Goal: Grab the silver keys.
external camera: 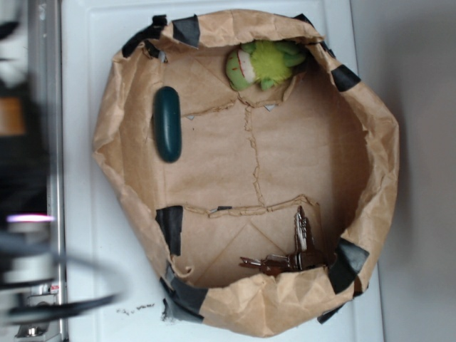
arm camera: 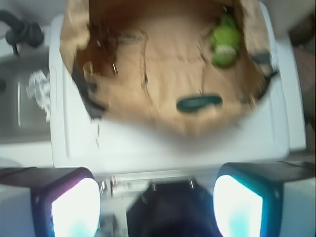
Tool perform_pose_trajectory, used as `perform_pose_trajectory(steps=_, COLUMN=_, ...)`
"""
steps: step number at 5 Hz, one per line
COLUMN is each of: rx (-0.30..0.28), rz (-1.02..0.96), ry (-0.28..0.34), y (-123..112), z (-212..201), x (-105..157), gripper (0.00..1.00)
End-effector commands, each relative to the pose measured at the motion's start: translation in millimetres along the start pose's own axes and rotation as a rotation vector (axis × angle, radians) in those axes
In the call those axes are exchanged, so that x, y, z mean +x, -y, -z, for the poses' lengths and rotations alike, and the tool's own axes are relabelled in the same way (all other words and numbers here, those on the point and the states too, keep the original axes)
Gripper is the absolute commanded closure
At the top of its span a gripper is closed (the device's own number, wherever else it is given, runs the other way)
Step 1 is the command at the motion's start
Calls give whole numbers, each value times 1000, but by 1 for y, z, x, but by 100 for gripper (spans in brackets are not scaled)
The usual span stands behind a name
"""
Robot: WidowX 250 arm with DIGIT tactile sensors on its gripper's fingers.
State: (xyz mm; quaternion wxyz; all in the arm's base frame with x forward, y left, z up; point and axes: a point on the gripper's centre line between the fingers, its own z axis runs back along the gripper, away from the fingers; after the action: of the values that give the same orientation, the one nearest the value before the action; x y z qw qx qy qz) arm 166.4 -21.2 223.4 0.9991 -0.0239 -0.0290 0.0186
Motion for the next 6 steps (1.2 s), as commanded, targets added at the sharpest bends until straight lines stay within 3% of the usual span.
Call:
perform_pose_trajectory(steps=1, rx=-16, rz=-25, ry=2, y=7, z=14, x=68, gripper=0)
perform_pose_trajectory(steps=2, rx=-79, rz=79, ry=22, y=-10, z=34, x=69, gripper=0)
perform_pose_trajectory(steps=3, rx=-81, rz=150, ry=43, y=-22, z=57, x=63, gripper=0)
perform_pose_trajectory(steps=5, rx=-73, rz=372, ry=127, y=8, z=97, x=78, gripper=0)
perform_pose_trajectory(steps=6, rx=-185, rz=462, ry=155, y=12, z=100, x=87, gripper=0)
